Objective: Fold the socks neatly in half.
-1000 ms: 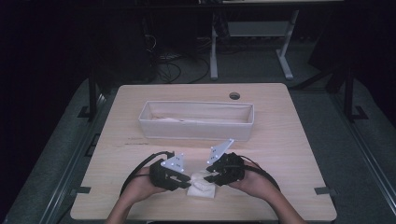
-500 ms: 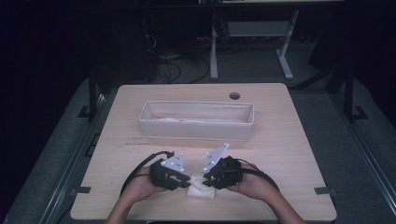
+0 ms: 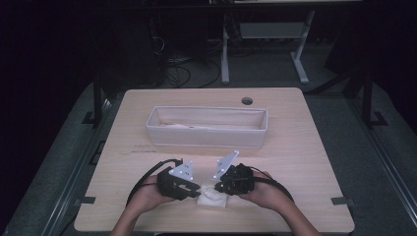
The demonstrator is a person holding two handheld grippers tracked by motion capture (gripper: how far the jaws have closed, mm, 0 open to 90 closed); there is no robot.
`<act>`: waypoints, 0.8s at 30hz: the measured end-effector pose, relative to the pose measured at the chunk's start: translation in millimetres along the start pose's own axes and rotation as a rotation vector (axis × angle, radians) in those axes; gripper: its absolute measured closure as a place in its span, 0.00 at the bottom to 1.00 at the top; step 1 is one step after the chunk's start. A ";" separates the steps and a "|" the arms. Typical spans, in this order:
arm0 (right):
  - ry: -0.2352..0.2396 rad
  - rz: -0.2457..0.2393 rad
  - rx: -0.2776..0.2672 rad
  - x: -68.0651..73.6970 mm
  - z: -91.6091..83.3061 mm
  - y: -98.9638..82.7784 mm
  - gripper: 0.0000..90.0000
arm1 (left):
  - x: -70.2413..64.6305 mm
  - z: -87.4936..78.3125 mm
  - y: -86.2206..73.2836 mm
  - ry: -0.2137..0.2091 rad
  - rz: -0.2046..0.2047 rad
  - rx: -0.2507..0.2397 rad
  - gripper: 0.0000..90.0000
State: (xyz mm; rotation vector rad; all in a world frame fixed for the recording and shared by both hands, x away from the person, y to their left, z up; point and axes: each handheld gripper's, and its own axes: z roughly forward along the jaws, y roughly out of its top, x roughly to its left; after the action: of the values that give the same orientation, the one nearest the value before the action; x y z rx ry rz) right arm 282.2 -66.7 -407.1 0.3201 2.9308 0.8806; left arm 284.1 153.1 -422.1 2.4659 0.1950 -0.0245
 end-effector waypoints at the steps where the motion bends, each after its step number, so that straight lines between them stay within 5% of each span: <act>1: -0.006 -0.001 0.002 -0.7 0.2 -0.4 0.97 | 0.0 -0.1 0.2 0.000 0.003 0.003 0.82; 16: -0.048 0.038 -0.020 -2.8 -4.9 0.6 0.97 | 0.2 -1.2 0.4 0.000 0.014 0.006 0.83; 24: -0.095 0.073 0.016 -12.1 8.4 0.8 0.97 | -0.3 -1.6 1.6 -0.001 0.020 0.009 0.83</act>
State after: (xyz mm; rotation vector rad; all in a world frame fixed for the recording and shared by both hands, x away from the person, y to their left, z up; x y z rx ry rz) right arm 295.2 -64.2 -413.7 0.4595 2.8572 0.8266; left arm 284.0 152.9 -419.9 2.4764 0.1701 -0.0187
